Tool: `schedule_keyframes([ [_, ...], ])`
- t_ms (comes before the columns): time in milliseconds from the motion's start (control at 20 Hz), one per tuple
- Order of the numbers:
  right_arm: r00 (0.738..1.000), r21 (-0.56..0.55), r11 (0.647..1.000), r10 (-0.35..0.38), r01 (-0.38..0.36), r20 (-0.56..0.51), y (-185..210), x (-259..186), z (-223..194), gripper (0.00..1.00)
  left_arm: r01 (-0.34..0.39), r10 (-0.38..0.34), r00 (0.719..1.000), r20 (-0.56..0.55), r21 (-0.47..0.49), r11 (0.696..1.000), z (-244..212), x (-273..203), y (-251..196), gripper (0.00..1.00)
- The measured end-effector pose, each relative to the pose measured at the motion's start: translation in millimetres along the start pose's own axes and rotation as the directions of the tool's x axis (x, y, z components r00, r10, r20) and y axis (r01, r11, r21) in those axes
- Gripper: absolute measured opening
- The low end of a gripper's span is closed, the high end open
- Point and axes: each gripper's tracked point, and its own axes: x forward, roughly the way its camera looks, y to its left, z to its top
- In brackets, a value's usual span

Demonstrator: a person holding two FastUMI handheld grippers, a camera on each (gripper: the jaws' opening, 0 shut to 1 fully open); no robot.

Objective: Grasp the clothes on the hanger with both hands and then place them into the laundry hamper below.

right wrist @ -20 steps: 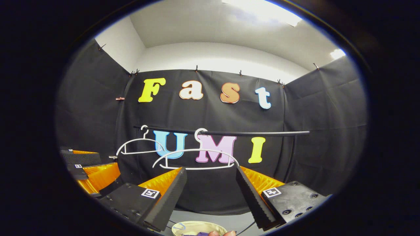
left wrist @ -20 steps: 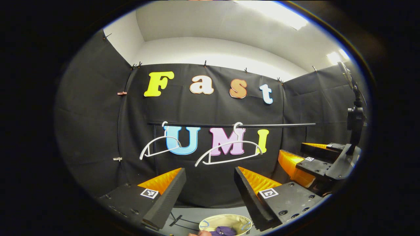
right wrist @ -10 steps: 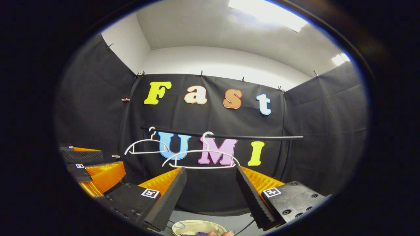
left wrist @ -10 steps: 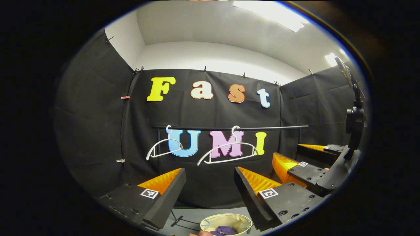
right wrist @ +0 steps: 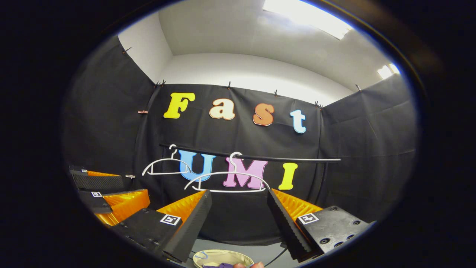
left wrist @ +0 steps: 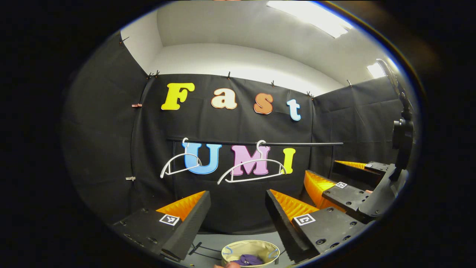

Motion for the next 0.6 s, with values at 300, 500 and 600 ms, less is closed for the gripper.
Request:
schedule_keyframes([
  [300,0.999,-0.003,1.000,-0.029,0.029,-0.021,-13,-9,-5,0.96,0.038,-0.038,0.999,-0.017,-0.008,0.999,-8,-5,-12,0.95],
  [500,0.999,0.002,0.999,-0.046,0.046,-0.027,-18,-16,-7,0.98,0.054,-0.054,0.998,-0.029,0.000,0.999,-15,-8,-17,0.95],
  [600,0.998,0.001,0.999,-0.052,0.052,-0.025,-22,-17,-7,0.96,0.061,-0.061,0.998,-0.030,-0.002,0.998,-16,-9,-22,0.95],
])
